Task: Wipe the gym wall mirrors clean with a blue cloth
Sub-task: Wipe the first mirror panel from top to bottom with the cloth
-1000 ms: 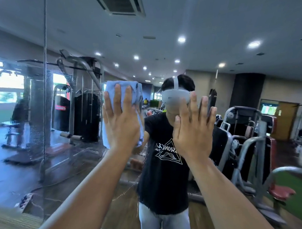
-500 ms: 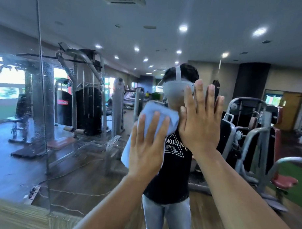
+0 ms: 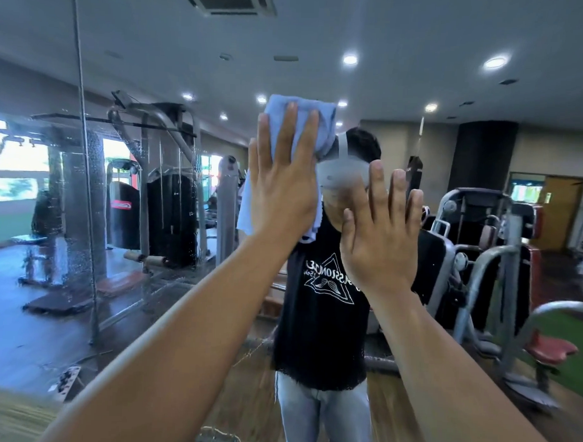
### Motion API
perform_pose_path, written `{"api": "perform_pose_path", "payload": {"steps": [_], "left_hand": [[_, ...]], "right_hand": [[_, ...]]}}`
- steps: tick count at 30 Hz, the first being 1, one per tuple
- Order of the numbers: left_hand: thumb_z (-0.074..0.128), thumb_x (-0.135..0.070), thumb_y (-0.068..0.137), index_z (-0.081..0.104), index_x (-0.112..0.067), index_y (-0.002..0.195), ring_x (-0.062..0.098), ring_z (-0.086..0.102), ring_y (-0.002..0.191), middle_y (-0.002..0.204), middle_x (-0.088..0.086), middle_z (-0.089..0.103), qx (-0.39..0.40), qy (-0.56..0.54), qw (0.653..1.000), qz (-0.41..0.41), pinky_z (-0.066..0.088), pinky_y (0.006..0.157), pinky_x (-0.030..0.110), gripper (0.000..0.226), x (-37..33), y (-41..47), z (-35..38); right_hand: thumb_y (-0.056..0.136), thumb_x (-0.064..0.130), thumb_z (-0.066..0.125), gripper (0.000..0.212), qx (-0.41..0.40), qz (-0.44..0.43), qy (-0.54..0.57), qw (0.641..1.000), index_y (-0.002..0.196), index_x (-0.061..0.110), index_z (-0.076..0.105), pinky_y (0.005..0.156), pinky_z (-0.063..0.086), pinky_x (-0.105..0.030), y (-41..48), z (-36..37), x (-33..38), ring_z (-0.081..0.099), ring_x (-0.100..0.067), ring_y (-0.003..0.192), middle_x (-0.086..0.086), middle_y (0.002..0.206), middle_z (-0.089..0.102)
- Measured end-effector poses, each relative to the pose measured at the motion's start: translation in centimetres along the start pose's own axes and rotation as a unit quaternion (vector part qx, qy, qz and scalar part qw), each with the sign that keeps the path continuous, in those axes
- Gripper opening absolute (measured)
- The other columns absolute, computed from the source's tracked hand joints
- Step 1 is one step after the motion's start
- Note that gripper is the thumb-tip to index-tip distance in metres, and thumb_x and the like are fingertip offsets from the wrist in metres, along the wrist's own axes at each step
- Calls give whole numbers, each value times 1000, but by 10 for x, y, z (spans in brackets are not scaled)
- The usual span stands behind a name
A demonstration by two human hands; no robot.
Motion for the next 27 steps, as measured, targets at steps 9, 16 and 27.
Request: {"api": "perform_pose_path", "payload": {"steps": [9,16,27], "left_hand": [[39,-18,101,28,-21,155,38,6,154,164,10,22,51,-6,996,79,19,121,57,55,2,-149,14],[51,-15,97,24,-24,155,39,7,153,165,6,17,48,18,994,101,20,120,61,65,14,-88,6],[51,-16,97,26,-24,155,35,5,154,165,7,21,21,43,995,82,17,123,54,64,37,-94,-2]], "right_hand": [[109,34,26,56,7,4,10,1000,163,18,22,127,0,-53,0,2,0,9,-34,157,-10,171,14],[108,33,32,57,-5,13,21,1000,163,20,23,127,-5,-50,1,1,0,11,-35,157,-7,171,14],[109,33,29,56,-5,2,18,1000,162,17,27,127,-3,-51,1,-1,0,12,-35,157,-10,170,18]]}}
Point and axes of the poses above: each hand's wrist, its own y-axis towards the middle knuckle, its own z-axis out of the palm, x = y × z, the point moved 3 cm from there along y, towards the middle knuckle
